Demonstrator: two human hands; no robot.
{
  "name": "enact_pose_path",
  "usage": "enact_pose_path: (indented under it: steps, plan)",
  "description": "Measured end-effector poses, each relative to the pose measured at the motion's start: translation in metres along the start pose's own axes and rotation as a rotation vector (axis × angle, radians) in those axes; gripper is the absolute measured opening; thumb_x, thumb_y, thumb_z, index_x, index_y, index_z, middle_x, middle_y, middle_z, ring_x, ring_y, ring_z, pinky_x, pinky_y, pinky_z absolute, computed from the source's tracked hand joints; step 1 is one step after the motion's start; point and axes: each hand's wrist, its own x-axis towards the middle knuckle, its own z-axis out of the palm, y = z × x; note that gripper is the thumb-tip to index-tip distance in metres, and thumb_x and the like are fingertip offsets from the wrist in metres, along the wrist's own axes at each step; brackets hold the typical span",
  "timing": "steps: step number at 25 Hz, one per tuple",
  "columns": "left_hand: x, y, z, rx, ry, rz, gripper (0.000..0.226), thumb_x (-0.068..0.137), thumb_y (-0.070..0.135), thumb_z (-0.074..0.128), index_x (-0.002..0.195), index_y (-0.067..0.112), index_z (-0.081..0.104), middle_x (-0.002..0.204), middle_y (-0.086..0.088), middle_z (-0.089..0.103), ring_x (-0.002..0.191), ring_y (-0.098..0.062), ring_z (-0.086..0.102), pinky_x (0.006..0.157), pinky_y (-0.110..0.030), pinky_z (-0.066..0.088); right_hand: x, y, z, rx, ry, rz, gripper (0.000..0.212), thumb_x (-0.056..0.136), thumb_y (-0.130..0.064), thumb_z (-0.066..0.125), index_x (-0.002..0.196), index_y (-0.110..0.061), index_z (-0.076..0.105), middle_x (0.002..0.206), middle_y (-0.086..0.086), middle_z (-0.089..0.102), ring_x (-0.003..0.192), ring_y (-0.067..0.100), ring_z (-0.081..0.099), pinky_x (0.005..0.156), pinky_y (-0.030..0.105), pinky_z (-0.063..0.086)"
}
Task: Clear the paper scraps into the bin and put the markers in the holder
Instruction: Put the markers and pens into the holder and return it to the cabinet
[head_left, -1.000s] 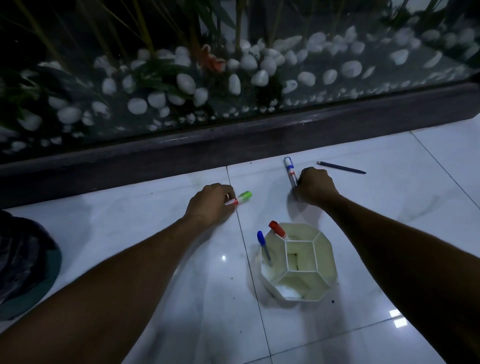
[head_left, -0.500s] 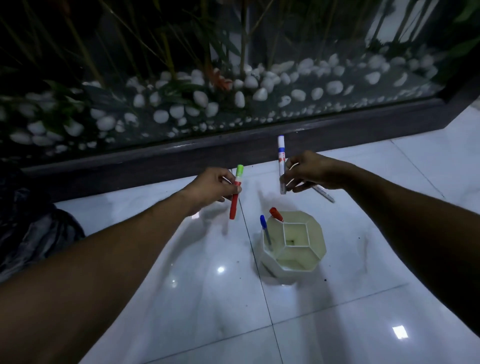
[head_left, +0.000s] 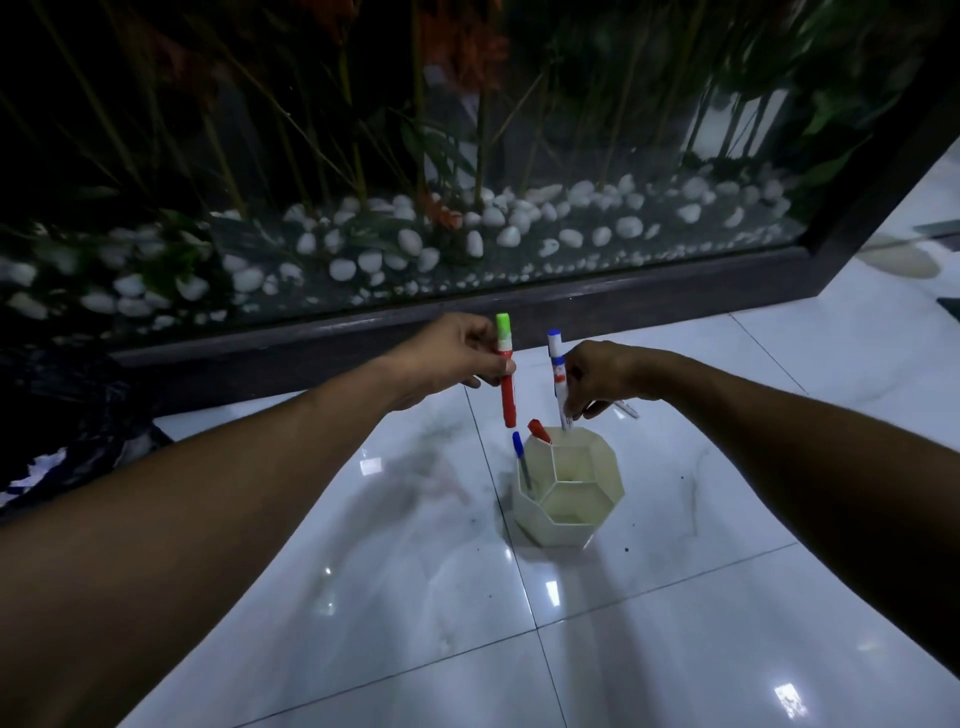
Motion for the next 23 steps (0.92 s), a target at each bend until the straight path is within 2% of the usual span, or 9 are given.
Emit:
enact_pose_path:
  steps: [3,7,10,12,15,17,19,21,23]
  plan:
    - [-0.004,-0.001,0.006,-0.001,-0.015,0.005,0.017,0.086,0.007,0.075,0.101,0.003,0.068,0.095,-0.011,0.078,0.093,-0.024,0.075,0.091,-0.044,0.056,0.003,0.007,0.009,-0.077,0.022,0.013,0.027,0.082,0.001,0.076,0.104,-0.007,0.063,0.099,0.007,0.066,0.088,0.024,0.07,0.074,0.027,0.061]
    - [-0.006,-0.008,0.02,0.024,-0.033,0.01,0.02,0.084,0.005,0.077,0.1,-0.003,0.068,0.092,-0.014,0.077,0.093,-0.029,0.075,0.095,-0.049,0.056,0.002,0.019,0.005,-0.13,0.016,-0.043,0.016,0.084,0.001,0.073,0.091,-0.013,0.069,0.099,0.007,0.072,0.088,0.019,0.071,0.072,0.026,0.061]
    - [-0.001,-0.012,0.03,0.046,-0.015,0.009,0.016,0.084,0.007,0.078,0.096,0.001,0.07,0.089,-0.01,0.078,0.087,-0.023,0.077,0.094,-0.048,0.057,0.001,0.027,-0.001,-0.176,0.064,-0.052,0.019,0.085,0.002,0.07,0.082,-0.017,0.069,0.096,0.006,0.073,0.083,0.017,0.07,0.064,0.023,0.056]
    - [0.007,-0.012,0.037,0.043,0.019,0.019,0.014,0.084,0.009,0.078,0.095,0.004,0.071,0.087,-0.006,0.078,0.083,-0.018,0.076,0.094,-0.048,0.057,0.003,0.034,-0.006,-0.232,0.085,-0.055,0.02,0.084,0.0,0.07,0.079,-0.018,0.068,0.097,0.006,0.074,0.081,0.016,0.07,0.067,0.026,0.057]
    - [0.019,-0.005,0.048,0.017,0.041,0.031,0.018,0.086,0.012,0.076,0.101,0.009,0.069,0.09,-0.005,0.078,0.085,-0.015,0.076,0.092,-0.046,0.058,0.003,0.047,-0.012,-0.274,0.097,-0.025,0.011,0.085,-0.002,0.071,0.091,-0.011,0.072,0.099,0.007,0.074,0.083,0.018,0.071,0.075,0.03,0.06]
    - [0.025,0.003,0.059,0.017,0.023,0.04,0.019,0.087,0.014,0.076,0.105,0.01,0.069,0.093,-0.004,0.078,0.088,-0.015,0.075,0.091,-0.042,0.058,-0.003,0.058,-0.016,-0.279,0.099,0.02,0.013,0.086,-0.001,0.07,0.096,-0.01,0.071,0.098,0.008,0.072,0.085,0.022,0.07,0.07,0.027,0.059]
    - [0.03,0.009,0.072,0.021,-0.002,0.043,0.018,0.086,0.014,0.076,0.103,0.011,0.07,0.094,-0.004,0.078,0.09,-0.015,0.075,0.093,-0.041,0.058,-0.01,0.071,-0.02,-0.271,0.096,0.055,0.013,0.087,-0.001,0.07,0.093,-0.012,0.069,0.095,0.006,0.069,0.079,0.019,0.067,0.06,0.022,0.054]
    - [0.034,0.01,0.085,0.031,-0.045,0.037,0.016,0.085,0.015,0.077,0.1,0.012,0.071,0.094,-0.002,0.078,0.092,-0.015,0.075,0.093,-0.044,0.058,-0.016,0.085,-0.024,-0.261,0.104,0.087,0.012,0.087,-0.001,0.069,0.09,-0.013,0.068,0.091,0.004,0.068,0.073,0.014,0.065,0.056,0.021,0.05]
    - [0.04,0.009,0.097,0.05,-0.108,0.039,0.016,0.083,0.018,0.078,0.097,0.015,0.071,0.094,0.0,0.078,0.095,-0.017,0.074,0.085,-0.05,0.061,-0.02,0.096,-0.027,-0.261,0.114,0.111,0.011,0.087,-0.001,0.068,0.09,-0.012,0.069,0.088,0.003,0.068,0.07,0.012,0.064,0.055,0.021,0.048]
